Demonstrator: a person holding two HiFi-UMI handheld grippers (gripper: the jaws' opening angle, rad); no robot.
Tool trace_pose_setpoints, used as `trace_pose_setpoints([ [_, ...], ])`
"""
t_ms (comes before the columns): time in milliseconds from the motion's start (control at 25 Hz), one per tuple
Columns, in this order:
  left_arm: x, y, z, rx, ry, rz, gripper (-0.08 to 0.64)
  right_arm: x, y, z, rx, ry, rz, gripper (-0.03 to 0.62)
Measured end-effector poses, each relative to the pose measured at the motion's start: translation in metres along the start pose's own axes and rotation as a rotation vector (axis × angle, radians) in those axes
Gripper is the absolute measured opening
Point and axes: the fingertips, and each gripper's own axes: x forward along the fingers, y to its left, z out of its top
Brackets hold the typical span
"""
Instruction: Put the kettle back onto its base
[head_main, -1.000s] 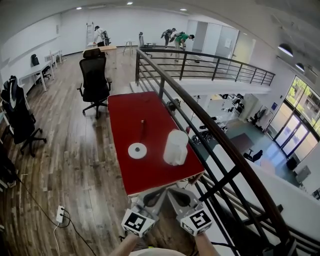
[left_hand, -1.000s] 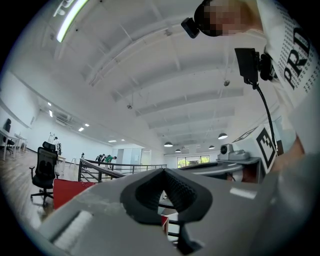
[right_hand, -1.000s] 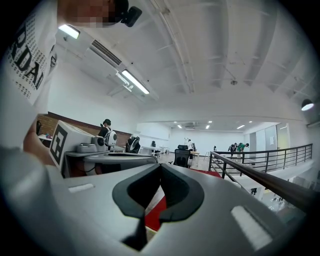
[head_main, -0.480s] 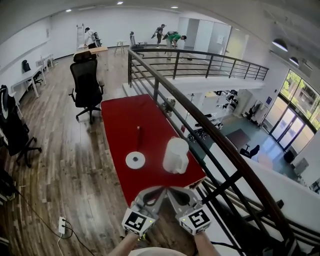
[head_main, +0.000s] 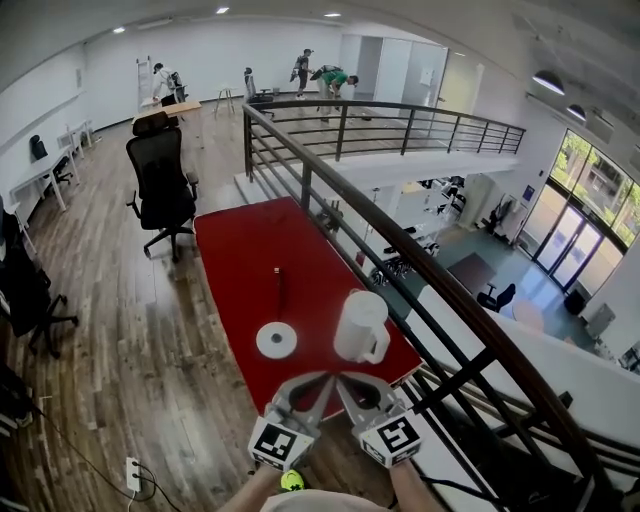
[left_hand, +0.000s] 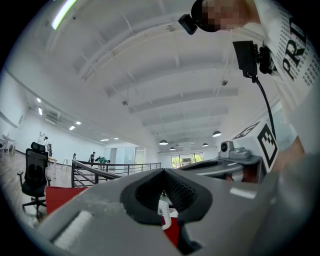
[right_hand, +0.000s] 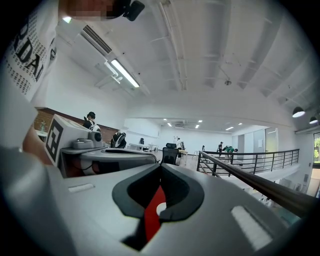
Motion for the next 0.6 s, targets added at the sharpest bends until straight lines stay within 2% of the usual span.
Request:
trace_pose_setpoints([
  [80,0.001,0.012,-0.003,-0.004,-0.010,0.001,-0.009,0.012,-0.002,-0.003,-0.005,-0.005,-0.008,0.008],
  [200,0.002,0.030,-0.014,0.026,0.022,-0.013,-0.009,0.029,-0.003,-0.004,-0.004,-0.001,-0.019,0.008],
  [400,0.006,0.050,-0.014,0.005,-0.002,-0.006,-0.009,0.049,-0.006,-0.009,0.005,0.008,-0.028,0.008],
  [600,0.005,0.063,-0.028,0.025,0.037,0.000,-0.009,0.063,-0.006,-0.016,0.016,0.018,-0.026,0.008],
])
